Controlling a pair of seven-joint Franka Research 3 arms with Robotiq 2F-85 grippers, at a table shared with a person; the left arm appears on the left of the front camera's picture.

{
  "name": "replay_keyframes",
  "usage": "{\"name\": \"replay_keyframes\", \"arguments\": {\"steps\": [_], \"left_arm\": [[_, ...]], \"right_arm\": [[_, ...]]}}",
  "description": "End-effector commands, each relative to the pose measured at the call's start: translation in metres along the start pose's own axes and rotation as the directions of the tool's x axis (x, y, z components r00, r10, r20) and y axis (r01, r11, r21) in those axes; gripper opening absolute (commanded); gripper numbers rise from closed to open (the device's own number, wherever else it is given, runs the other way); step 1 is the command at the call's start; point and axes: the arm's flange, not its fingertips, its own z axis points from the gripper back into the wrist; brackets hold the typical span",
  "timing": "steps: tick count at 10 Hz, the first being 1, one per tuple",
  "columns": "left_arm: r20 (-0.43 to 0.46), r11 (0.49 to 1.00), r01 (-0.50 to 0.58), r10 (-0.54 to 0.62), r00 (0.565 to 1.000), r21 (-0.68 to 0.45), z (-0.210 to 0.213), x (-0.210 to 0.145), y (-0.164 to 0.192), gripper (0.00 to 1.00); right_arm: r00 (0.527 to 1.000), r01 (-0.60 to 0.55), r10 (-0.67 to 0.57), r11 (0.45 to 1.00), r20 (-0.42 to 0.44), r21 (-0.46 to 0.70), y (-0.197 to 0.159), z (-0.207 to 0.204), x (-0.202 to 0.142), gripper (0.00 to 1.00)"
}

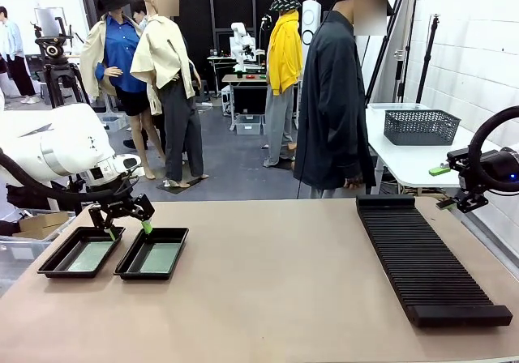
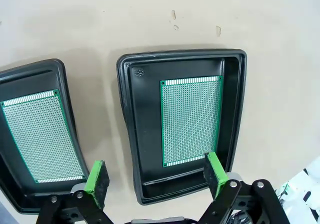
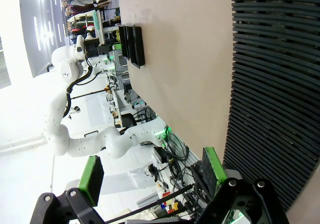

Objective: Inspect and transfer BCBs to ESD trays.
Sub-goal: Pick up the ESD tray and place it on the left side of the table.

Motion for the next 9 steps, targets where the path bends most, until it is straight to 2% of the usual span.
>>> {"name": "replay_keyframes", "arguments": {"steps": [1,2,4,5,7,9], "left_arm": [[0.000,1.000,0.000,0.000,1.000,0.000,0.000,0.000,0.000,1.00],[0.001,0.994,-0.018,0.019,1.000,-0.112,0.012,-0.001,0.016,1.00],[0.067,0.943,-0.079,0.106,0.992,-0.324,0.045,-0.001,0.058,1.00],[0.049,0.891,-0.085,0.119,0.992,-0.446,0.058,-0.002,0.076,1.00],[0.052,0.795,-0.093,0.155,0.987,-0.600,0.073,0.000,0.109,1.00],[-0.016,0.655,-0.103,0.137,0.990,-0.749,0.081,0.004,0.140,1.00]], "right_arm": [[1.000,0.010,-0.010,1.000,0.010,-0.011,0.002,-0.003,-0.002,1.00],[1.000,0.010,-0.010,1.000,0.010,-0.011,0.002,-0.003,-0.002,1.00],[1.000,0.010,-0.010,1.000,0.010,-0.011,0.002,-0.003,-0.002,1.00],[1.000,0.010,-0.010,1.000,0.010,-0.011,0.002,-0.003,-0.002,1.00],[1.000,0.010,-0.010,1.000,0.010,-0.011,0.002,-0.003,-0.002,1.00],[1.000,0.010,-0.010,1.000,0.010,-0.011,0.002,-0.003,-0.002,1.00]]}}
